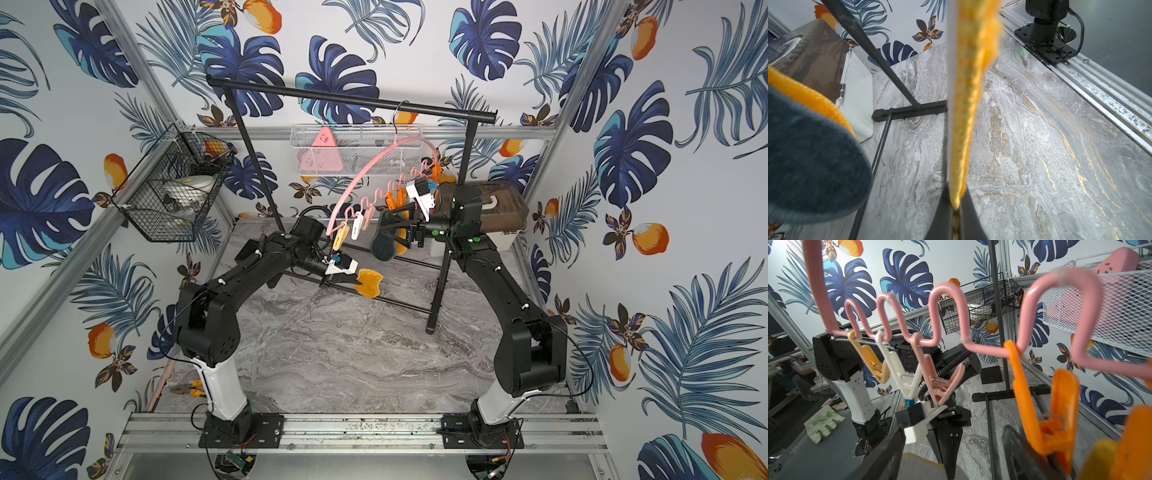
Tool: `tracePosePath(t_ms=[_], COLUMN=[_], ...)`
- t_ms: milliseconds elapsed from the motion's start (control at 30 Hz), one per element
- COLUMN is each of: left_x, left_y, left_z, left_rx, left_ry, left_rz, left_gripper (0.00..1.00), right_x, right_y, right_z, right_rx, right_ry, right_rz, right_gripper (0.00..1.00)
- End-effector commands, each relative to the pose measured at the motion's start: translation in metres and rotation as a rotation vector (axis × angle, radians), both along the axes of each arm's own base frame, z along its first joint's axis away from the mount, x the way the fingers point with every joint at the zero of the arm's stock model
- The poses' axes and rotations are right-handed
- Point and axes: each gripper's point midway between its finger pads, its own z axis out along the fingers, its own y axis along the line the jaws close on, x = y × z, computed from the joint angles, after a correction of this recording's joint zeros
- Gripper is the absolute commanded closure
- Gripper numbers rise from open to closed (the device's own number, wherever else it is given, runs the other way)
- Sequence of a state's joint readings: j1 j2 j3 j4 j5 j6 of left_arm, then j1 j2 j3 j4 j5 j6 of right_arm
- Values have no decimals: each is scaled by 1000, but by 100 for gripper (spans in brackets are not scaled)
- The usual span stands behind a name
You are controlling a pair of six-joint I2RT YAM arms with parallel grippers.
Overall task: Take the shoe insoles off the hanger
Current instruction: Open the clamp at the hanger, then place the insole at the center of the board.
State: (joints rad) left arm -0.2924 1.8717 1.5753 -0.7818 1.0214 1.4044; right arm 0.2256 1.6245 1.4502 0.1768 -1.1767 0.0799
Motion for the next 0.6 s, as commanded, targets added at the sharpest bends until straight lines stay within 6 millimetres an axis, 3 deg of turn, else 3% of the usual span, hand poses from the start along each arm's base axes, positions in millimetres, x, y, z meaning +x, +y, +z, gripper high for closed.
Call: tracePosePath(t_ms=[0, 267, 567], left_x=[-2, -27, -65], left_y=[6, 23, 46], left_z=[0, -5, -18], left_rx=[16, 61, 169], left_ry=[17, 93, 99], left_rz=[43, 89, 121], left_gripper=[100, 100, 100], right_x=[0, -11, -43], right_y=[-1, 4, 1], right_z=[-2, -8, -11], right_rx=[-17, -50, -69], right_ry=[-15, -15, -34], right_rz=[-47, -120, -137], right_gripper=[20, 14, 13])
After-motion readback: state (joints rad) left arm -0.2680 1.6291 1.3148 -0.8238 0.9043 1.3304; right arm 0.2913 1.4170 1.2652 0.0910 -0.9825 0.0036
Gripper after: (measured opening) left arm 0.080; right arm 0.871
